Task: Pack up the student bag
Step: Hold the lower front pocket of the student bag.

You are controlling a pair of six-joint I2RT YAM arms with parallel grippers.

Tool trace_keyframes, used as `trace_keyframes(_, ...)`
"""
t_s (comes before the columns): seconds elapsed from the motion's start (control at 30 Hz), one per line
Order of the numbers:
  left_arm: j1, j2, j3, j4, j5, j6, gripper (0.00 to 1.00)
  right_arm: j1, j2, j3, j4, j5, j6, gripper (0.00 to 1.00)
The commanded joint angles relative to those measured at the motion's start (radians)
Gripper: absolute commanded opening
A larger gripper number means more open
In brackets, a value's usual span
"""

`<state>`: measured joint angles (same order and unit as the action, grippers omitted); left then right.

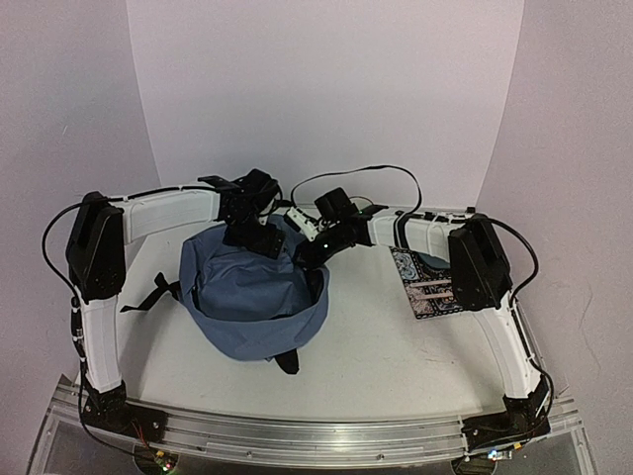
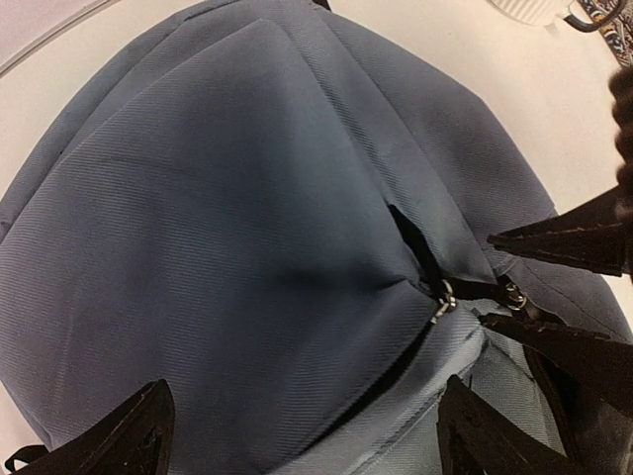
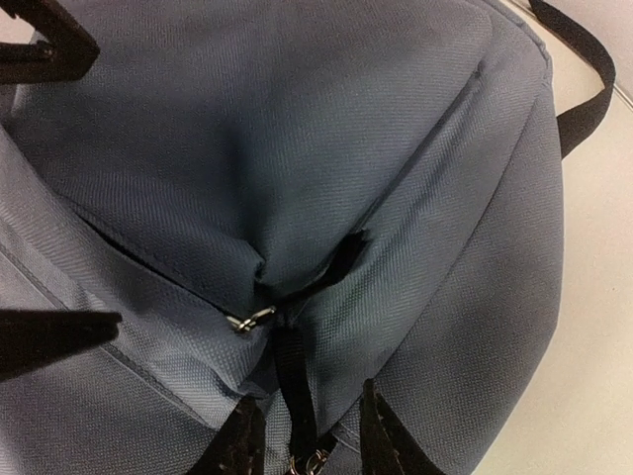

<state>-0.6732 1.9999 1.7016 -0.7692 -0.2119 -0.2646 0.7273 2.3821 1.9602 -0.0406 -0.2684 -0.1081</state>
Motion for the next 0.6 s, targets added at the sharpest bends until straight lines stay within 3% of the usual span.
trace_keyframes(0.0, 0.032, 0.002, -0.009, -0.005, -0.005, 0.007, 0.9, 0.0, 0.03, 0.053, -0.057, 0.005, -0.031, 0.32)
trace_keyframes(0.57, 0.067, -0.002, -0.109, 0.008, 0.06, -0.03, 0.73, 0.02, 0.083, 0.086, -0.138, 0.087, -0.117, 0.37)
